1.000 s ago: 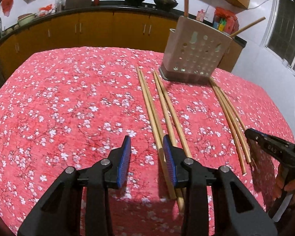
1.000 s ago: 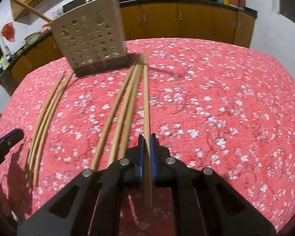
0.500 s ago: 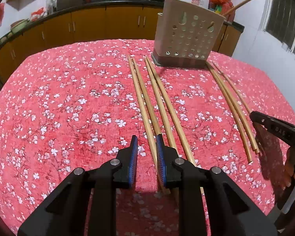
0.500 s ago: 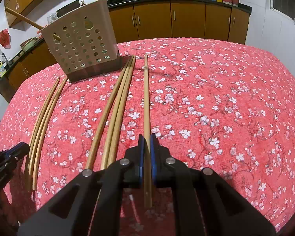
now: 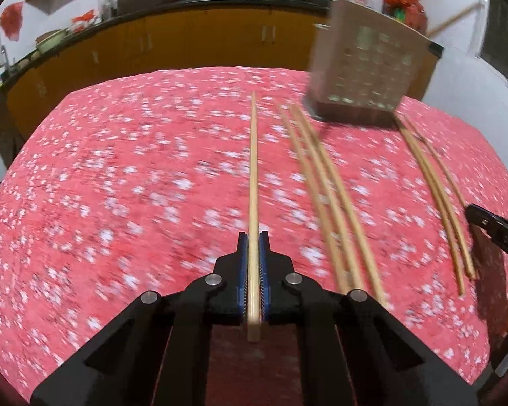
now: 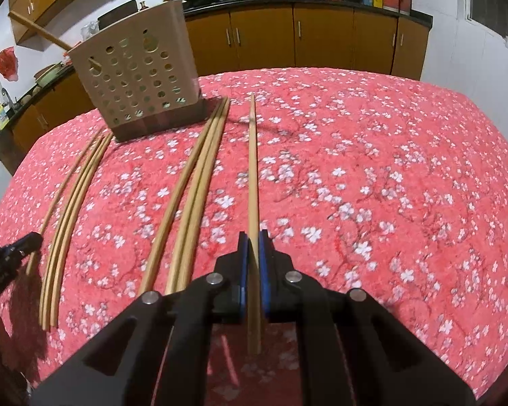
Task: Organize utensils
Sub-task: 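Close the right tool on a chopstick while the left tool grasps another chopstick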
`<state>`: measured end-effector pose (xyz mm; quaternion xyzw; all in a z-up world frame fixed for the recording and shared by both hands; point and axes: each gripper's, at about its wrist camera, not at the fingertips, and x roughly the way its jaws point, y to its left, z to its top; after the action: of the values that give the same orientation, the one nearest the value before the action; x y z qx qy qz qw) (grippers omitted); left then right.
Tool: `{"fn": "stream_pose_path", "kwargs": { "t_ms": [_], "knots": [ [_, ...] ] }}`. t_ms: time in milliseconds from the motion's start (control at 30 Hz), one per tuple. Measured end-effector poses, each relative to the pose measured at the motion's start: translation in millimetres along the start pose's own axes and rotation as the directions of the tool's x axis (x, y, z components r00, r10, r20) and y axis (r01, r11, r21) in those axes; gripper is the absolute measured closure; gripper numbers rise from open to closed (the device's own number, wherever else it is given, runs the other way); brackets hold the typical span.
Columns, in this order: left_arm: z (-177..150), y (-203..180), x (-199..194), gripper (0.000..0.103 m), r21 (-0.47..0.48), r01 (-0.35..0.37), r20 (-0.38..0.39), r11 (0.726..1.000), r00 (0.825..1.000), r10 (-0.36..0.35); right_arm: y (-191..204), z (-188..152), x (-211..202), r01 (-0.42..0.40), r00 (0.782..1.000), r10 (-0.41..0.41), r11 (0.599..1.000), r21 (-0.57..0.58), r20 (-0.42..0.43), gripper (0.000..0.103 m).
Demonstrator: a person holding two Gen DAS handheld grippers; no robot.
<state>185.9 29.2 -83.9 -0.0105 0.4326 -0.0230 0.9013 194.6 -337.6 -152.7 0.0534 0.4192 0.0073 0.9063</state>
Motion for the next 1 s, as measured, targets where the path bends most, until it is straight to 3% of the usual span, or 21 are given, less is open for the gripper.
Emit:
{"fn": "stream_pose_path", "kwargs": {
  "t_ms": [200,800,1000],
  "knots": [
    [9,28,7,0.096,-0.062,-0.006,0.013,0.998,1.0,0.007,-11,7,5,0.008,1.0,-0.009,1.0,0.029,0.019,0.095],
    [4,39,0,0.095,-0.13,0.053,0.026,0.99,0.998,-0.05,-13,9,6,0.007,1.0,-0.007,1.0,0.028,0.018,0.095],
    [2,33,-4,0.095,-0.101,0.026,0.02,0.995,0.999,-0.024,-11,6,3,0.013,1.0,-0.013,1.0,0.017,0.017,0.095]
  ]
}}
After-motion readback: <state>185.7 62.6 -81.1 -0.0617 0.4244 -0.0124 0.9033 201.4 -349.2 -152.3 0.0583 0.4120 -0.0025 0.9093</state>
